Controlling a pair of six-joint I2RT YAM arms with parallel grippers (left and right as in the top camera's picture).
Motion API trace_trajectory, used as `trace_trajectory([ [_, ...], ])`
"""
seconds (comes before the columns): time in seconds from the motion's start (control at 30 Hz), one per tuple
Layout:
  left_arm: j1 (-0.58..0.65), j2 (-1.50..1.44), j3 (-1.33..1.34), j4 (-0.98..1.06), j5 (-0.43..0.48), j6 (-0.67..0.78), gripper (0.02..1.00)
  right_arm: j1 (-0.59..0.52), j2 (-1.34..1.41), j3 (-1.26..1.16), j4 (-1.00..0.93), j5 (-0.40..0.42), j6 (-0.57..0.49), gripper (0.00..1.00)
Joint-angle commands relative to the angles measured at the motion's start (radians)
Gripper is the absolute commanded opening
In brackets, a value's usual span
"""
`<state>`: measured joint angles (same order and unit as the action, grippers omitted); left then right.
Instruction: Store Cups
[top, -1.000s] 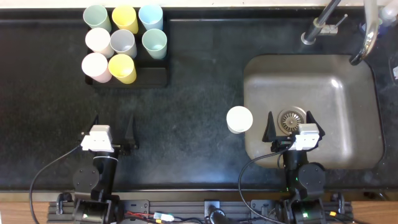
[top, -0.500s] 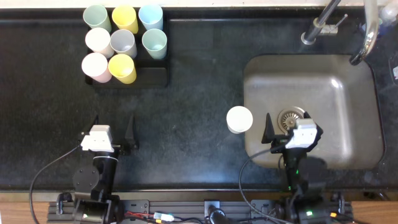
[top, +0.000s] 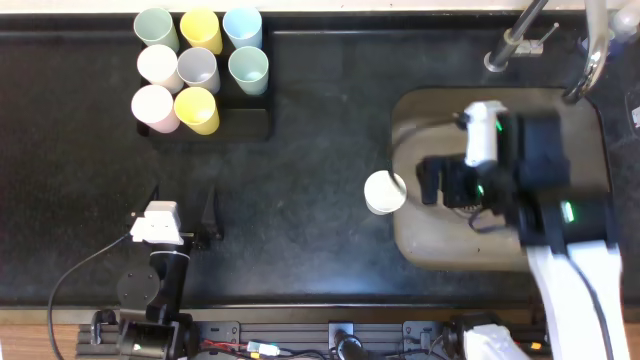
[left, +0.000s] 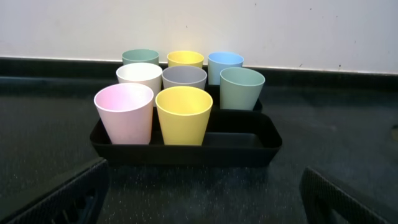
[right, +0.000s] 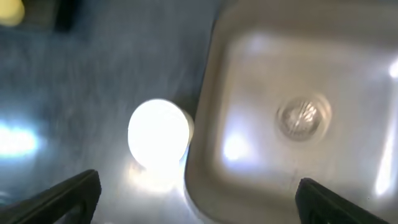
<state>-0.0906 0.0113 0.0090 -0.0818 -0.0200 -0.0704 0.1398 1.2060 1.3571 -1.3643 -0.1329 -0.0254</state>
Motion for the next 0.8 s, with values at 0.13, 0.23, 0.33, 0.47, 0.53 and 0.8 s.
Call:
trace_trajectory([
  [0.13,0.006,-0.008,-0.001,-0.002,0.012,0.018,1.0,0.01,0.299,0.058,-0.144,-0.068,0.03,0.998],
  [0.23,0.006,-0.008,-0.001,-0.003,0.012,0.018,1.0,0.02,0.39,0.058,-0.153,-0.061,0.031,0.998],
  [0.33,0.006,-0.008,-0.001,-0.003,0.012,0.018,1.0,0.038,0.46,0.058,-0.137,-0.057,0.031,0.998],
  [0.47,0.006,-0.008,-0.001,-0.003,0.012,0.018,1.0,0.063,0.519,0.058,-0.087,-0.052,0.06,0.993],
  [0.53,0.006,-0.008,-0.001,-0.003,0.012,0.018,1.0,0.068,0.542,0.058,-0.061,-0.051,0.075,0.958],
  [0.8,0.006,-0.008,-0.001,-0.003,0.012,0.018,1.0,0.115,0.589,0.058,-0.023,0.001,0.074,0.746],
])
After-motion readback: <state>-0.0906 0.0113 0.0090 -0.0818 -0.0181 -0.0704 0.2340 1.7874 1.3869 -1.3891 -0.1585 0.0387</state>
